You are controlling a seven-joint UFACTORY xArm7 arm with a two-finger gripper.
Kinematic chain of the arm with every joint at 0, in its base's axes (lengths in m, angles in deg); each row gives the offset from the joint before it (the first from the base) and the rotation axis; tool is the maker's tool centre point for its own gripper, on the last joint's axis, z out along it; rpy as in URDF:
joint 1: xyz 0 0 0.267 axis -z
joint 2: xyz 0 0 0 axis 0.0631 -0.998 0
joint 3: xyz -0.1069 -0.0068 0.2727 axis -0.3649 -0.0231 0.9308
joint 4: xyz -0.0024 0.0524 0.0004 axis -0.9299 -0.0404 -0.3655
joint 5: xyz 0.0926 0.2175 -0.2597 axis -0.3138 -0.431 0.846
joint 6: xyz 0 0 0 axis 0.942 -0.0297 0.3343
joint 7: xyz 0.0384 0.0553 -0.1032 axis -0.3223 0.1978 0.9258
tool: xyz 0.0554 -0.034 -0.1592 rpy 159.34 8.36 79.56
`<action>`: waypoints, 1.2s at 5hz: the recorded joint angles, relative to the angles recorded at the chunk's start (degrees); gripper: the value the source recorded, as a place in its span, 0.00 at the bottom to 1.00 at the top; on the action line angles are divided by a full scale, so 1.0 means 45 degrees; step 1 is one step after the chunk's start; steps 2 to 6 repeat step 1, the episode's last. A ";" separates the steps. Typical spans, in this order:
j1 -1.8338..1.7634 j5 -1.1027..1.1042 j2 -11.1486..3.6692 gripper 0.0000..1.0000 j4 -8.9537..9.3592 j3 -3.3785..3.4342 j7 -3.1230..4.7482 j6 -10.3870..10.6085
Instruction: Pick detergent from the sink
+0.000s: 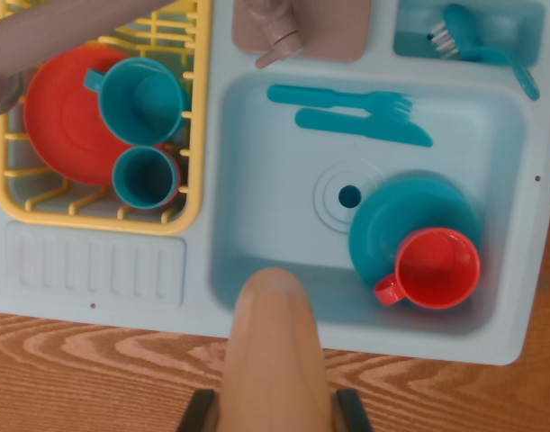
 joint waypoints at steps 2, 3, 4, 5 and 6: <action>0.0000 0.0000 0.0006 1.00 -0.0017 0.0000 -0.0001 -0.0023; 0.0000 0.0000 0.0006 1.00 -0.0017 0.0000 -0.0001 -0.0023; 0.0000 0.0000 0.0006 1.00 -0.0017 0.0000 -0.0001 -0.0023; 0.0000 0.0000 0.0006 1.00 -0.0017 0.0000 -0.0001 -0.0023; 0.0000 0.0000 0.0006 1.00 -0.0017 0.0000 -0.0001 -0.0023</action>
